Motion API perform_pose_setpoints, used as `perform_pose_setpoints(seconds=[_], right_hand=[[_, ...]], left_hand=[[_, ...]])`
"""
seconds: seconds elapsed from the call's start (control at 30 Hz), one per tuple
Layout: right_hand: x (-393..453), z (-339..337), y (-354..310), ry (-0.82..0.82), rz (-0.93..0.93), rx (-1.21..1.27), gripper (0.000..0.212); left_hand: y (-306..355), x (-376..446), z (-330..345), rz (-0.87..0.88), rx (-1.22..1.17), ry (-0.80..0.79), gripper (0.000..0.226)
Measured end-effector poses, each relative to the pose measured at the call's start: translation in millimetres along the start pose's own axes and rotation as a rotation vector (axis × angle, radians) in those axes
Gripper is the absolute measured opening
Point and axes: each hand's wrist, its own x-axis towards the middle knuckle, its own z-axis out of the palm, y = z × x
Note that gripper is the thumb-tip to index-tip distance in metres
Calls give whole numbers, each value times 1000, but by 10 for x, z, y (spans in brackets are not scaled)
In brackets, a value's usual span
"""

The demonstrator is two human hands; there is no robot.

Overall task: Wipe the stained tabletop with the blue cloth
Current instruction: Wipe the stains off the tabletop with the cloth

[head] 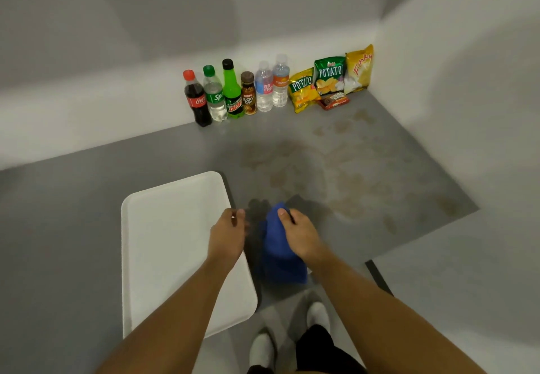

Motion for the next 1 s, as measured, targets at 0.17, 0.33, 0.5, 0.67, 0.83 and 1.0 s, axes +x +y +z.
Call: perform_pose_setpoints(seconds=[0.17, 0.33, 0.5, 0.67, 0.83, 1.0], right_hand=[[68, 24, 95, -69, -72, -437, 37], [83, 88, 63, 1, -123, -610, 56], [-12, 132, 160, 88, -374, -821, 60], [-182, 400, 431, -77, -394, -739, 63], [-153, 534, 553, -133, -455, -813, 61], [45, 655, 422, -107, -569, -832, 61]], left_hand=[[-13, 23, 29, -10, -49, 34, 31], [8, 68, 30, -3, 32, 25, 34], [26, 136, -13, 64, 188, 45, 33], [22, 210, -42, 189, 308, 54, 30], [-14, 285, -64, 262, 368, 65, 28], [32, 367, -48, 272, 309, 108, 27]])
